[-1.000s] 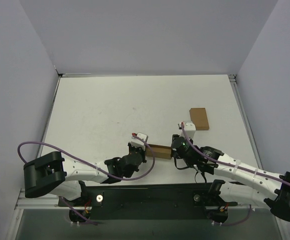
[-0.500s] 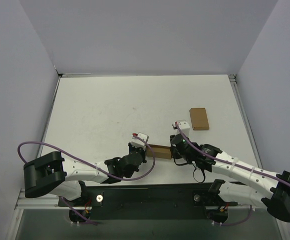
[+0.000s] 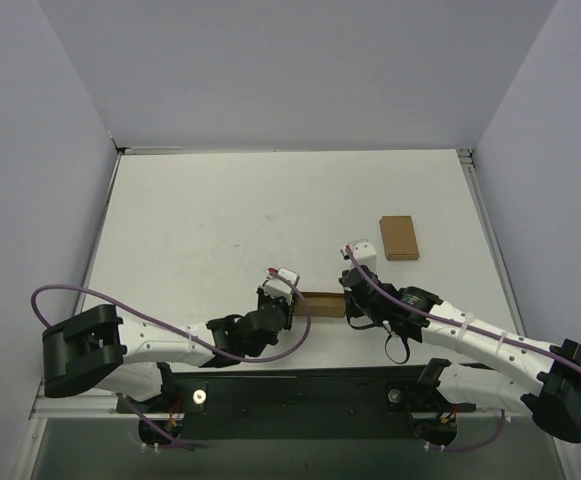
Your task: Fold the paper box
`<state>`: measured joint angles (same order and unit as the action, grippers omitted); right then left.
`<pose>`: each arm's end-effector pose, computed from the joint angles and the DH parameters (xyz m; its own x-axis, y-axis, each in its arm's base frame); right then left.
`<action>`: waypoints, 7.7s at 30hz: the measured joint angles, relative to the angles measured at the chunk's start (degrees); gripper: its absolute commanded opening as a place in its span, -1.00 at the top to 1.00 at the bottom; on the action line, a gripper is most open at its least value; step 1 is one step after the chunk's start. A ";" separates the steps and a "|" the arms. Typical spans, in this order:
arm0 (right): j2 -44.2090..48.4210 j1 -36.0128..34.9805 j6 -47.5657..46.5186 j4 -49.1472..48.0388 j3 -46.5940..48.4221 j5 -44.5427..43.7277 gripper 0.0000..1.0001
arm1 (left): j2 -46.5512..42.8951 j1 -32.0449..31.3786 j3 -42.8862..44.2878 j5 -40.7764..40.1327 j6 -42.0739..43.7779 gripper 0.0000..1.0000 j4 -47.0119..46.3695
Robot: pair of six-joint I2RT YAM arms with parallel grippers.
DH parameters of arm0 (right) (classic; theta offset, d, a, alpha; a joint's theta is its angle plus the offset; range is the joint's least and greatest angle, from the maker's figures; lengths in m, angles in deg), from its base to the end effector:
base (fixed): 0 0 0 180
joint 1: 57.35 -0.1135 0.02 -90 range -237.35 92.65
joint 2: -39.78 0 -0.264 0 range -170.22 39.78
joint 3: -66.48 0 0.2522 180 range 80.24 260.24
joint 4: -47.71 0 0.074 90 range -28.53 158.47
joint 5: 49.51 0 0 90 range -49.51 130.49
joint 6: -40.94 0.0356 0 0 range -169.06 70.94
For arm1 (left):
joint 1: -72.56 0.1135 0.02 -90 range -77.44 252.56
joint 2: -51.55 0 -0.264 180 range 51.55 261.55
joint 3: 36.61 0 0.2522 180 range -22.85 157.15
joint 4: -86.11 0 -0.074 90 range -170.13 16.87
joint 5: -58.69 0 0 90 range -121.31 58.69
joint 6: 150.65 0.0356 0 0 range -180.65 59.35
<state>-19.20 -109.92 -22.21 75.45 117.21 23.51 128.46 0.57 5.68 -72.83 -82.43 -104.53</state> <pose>0.1426 0.1691 0.2401 -0.5968 -0.0690 -0.7994 -0.3882 0.8968 0.2123 0.1027 -0.2397 0.1864 -0.3114 0.0593 -0.9484 0.4407 0.8933 -0.0888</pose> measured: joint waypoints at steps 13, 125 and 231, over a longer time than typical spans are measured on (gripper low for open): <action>0.02 0.00 -3.93 -0.13 0.00 0.57 1.00 | -15.06 4.42 0.00 10.88 1.55 -0.26 8.83; -0.74 -5.22 3.58 0.85 0.11 -10.64 1.00 | -1.09 8.57 3.87 14.95 -12.44 1.00 6.56; 0.39 -3.21 16.63 -5.27 -6.12 -17.53 1.00 | 8.83 1.64 -1.40 2.40 -7.82 1.00 -18.05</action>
<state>-18.81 -113.14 -5.58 70.18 111.09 5.99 137.29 2.21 4.28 -70.42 -90.26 -122.58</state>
